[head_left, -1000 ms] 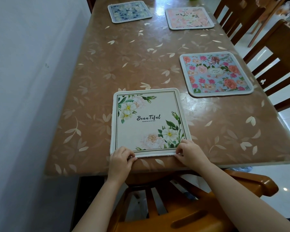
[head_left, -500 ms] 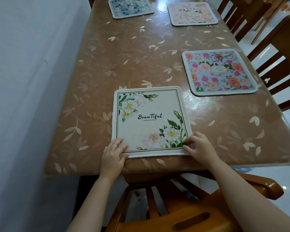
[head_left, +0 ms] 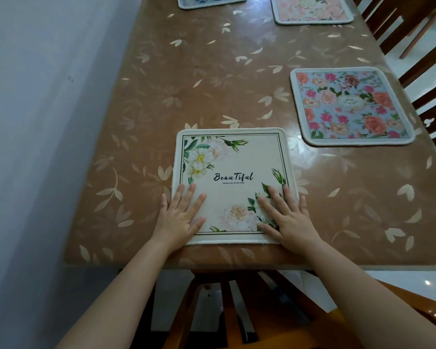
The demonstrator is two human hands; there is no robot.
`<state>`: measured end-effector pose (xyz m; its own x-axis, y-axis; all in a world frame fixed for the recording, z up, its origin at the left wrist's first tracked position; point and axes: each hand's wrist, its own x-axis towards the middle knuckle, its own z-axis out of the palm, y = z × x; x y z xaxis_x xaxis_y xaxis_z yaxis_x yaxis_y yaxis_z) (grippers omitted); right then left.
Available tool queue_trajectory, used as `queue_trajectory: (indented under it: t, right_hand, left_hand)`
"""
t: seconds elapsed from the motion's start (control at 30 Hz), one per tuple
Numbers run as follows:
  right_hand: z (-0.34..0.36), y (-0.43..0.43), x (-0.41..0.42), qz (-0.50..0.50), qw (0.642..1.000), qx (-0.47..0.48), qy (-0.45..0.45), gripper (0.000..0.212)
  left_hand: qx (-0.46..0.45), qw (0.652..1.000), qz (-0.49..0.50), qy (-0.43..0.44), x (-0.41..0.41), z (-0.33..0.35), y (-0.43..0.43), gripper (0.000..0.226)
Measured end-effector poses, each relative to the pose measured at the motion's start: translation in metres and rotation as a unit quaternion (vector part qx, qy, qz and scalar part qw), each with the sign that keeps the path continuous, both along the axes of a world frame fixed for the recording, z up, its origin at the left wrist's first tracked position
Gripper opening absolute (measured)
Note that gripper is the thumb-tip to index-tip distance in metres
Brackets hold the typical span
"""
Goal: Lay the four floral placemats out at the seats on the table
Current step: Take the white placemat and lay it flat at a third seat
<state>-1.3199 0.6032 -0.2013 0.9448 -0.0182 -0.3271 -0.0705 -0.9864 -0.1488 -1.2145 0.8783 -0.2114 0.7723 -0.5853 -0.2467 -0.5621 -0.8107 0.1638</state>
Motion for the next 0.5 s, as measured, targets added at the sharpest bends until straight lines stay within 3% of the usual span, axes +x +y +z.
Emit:
queue_trajectory:
  t: [0.23, 0.5]
  right_hand:
    - [-0.004, 0.009, 0.063, 0.071, 0.997, -0.001, -0.032, 0.073]
    - [-0.013, 0.003, 0.144, 0.096, 0.993, 0.010, -0.073, 0.072]
  left_hand:
    - [-0.008, 1.000, -0.017, -0.023, 0.031, -0.004, -0.029, 0.065]
    - [-0.052, 0.996, 0.044, -0.056, 0.092, -0.012, -0.080, 0.056]
